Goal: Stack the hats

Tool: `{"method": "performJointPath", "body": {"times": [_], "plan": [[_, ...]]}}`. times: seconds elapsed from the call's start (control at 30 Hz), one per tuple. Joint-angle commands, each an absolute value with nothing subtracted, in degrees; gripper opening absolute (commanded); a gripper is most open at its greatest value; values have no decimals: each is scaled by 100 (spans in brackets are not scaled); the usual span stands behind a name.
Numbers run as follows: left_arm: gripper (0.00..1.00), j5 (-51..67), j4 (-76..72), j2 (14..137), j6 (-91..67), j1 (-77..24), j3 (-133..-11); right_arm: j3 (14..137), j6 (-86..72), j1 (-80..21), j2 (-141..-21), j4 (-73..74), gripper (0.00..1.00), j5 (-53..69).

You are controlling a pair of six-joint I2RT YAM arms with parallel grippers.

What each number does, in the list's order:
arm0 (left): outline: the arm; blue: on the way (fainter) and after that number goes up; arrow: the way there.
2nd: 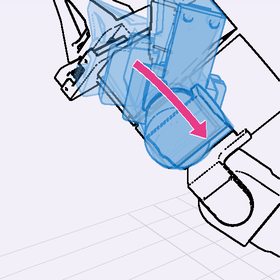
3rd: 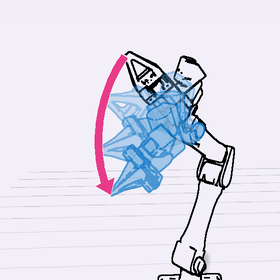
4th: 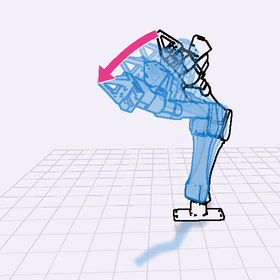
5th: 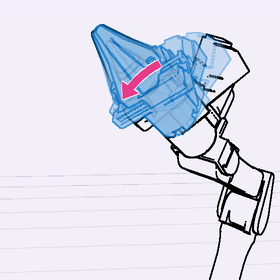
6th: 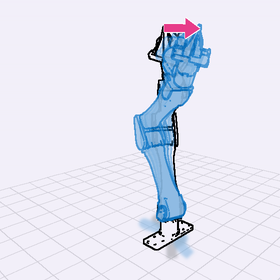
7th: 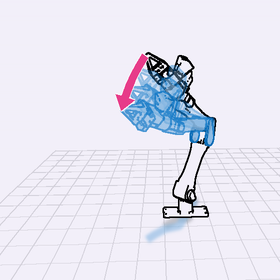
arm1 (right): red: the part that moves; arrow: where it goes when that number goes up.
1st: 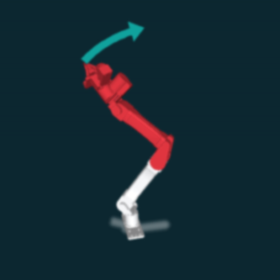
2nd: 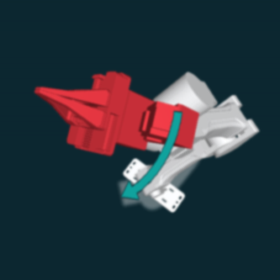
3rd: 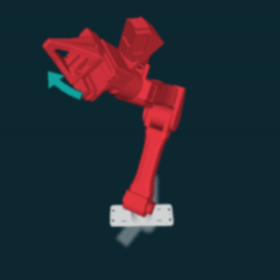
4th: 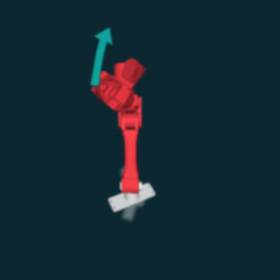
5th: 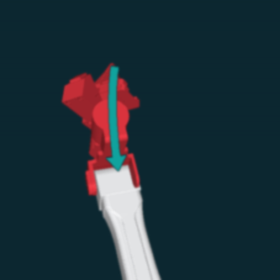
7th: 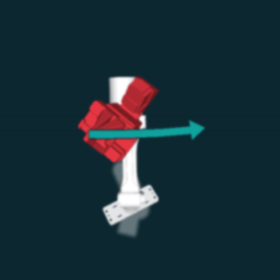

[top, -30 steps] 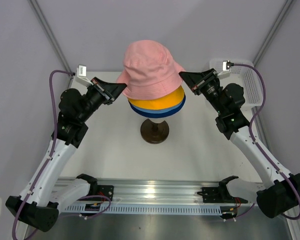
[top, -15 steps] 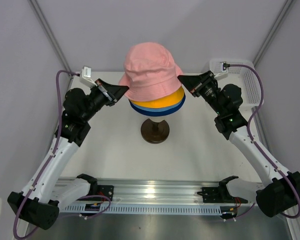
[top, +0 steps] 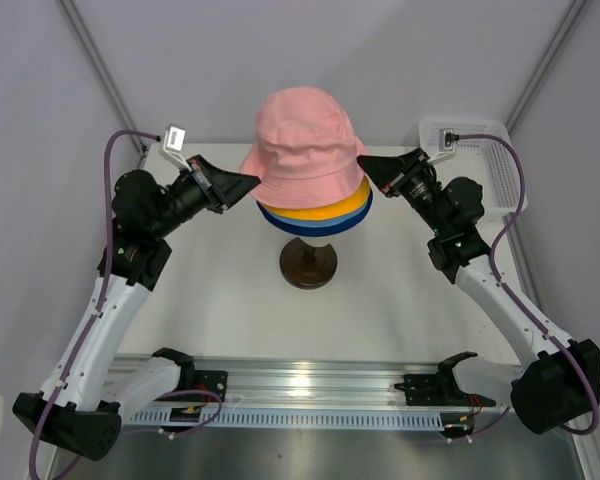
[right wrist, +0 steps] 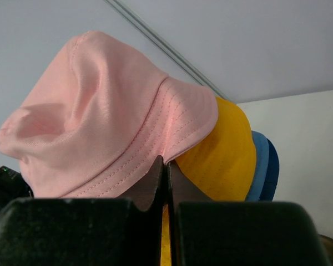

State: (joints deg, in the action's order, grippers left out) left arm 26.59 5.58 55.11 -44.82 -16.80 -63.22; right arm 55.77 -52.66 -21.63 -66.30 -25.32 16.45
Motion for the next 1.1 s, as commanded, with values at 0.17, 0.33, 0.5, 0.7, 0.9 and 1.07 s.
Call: {"method": "performJointPath", "body": {"times": [0.17, 0.33, 0.5, 0.7, 0.9, 1.07], "plan": [[5, 4421, 588, 5836, -3850, -1450, -7084, 5115, -4352, -2004, -6777, -3103, 0, 2356], [6, 3956, 966, 5775, -3665, -1424, -7058, 5089, -4017, -2013, -6706, -2681, 0, 2057], [7, 2324, 1599, 5564, -3542, -1424, -6733, 5010, -3894, -2004, -6846, -2497, 0, 1952], [13, 1942, 1336, 5177, -3612, -1424, -6047, 5772, -3964, -1934, -7408, -1260, 0, 1940], [32, 1934, 1230, 5072, -3578, -1424, -6353, 6617, -3666, -1951, -7725, -826, 0, 2680], [60, 1346, 1309, 5010, -3445, -1406, -6653, 7512, -2910, -1890, -8076, -633, 0, 3101]]}}
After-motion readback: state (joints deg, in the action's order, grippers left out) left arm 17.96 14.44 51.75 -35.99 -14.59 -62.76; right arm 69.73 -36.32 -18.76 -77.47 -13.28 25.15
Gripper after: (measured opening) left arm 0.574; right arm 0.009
